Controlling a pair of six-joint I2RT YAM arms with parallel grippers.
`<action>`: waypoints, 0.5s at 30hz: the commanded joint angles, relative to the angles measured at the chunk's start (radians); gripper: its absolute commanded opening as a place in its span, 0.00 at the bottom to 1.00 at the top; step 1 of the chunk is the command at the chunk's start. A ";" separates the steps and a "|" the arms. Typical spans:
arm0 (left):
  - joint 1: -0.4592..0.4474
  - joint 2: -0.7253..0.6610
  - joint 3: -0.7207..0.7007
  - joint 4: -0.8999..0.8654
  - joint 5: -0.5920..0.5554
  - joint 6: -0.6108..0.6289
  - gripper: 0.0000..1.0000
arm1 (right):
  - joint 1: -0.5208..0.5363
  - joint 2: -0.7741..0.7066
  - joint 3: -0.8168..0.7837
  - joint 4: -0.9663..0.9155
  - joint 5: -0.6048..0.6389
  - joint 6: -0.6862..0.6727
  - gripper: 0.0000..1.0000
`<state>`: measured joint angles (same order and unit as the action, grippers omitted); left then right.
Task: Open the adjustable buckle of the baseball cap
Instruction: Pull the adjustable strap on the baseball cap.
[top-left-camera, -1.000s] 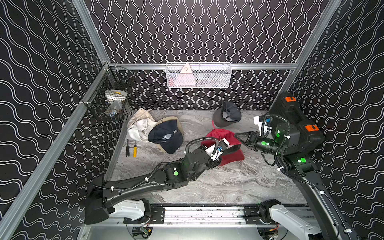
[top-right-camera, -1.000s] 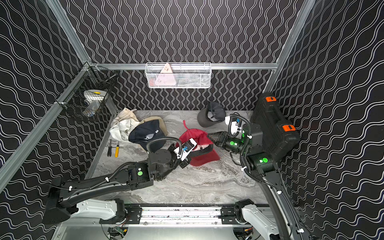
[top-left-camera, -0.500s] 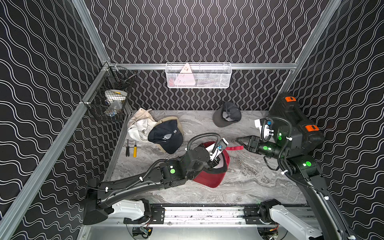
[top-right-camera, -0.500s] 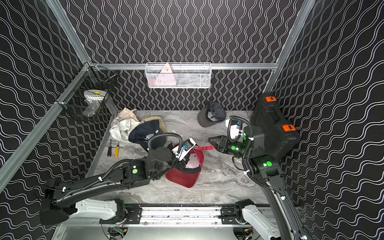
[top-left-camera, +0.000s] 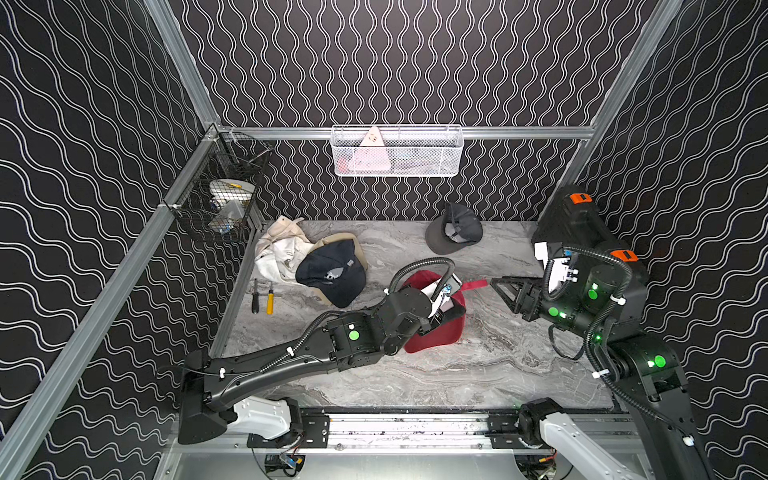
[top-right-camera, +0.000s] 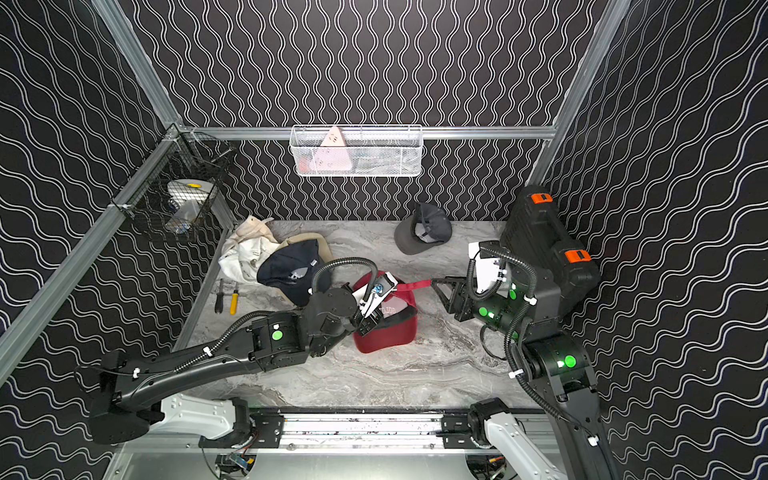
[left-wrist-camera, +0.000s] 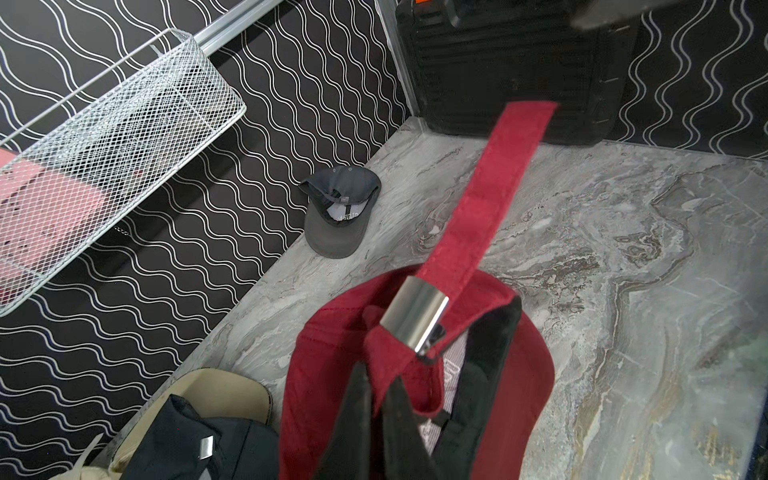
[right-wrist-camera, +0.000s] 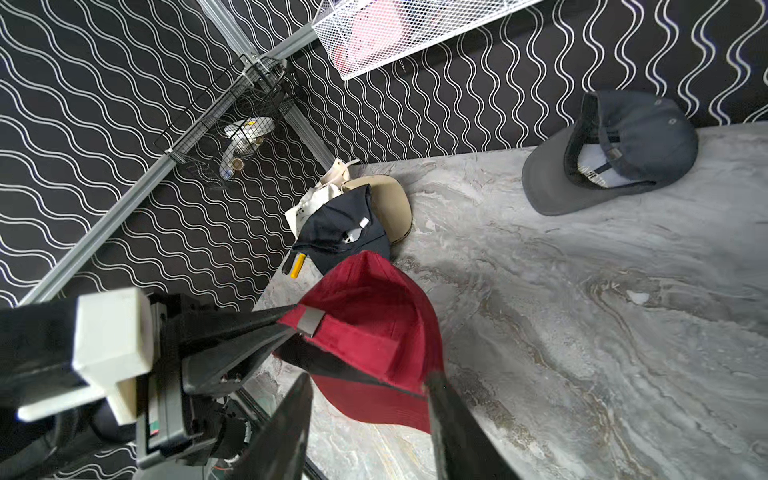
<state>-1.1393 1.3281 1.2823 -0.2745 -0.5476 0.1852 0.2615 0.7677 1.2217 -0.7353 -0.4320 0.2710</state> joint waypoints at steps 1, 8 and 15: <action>0.000 0.012 0.035 -0.033 -0.024 -0.030 0.00 | 0.000 -0.034 -0.031 -0.017 -0.013 -0.086 0.47; 0.000 0.059 0.128 -0.128 -0.036 -0.063 0.00 | 0.001 -0.072 -0.083 0.006 -0.125 -0.157 0.46; 0.000 0.096 0.182 -0.165 -0.038 -0.084 0.00 | 0.003 -0.088 -0.176 0.037 -0.171 -0.182 0.49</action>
<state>-1.1397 1.4151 1.4441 -0.4213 -0.5728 0.1287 0.2626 0.6819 1.0603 -0.7322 -0.5625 0.1177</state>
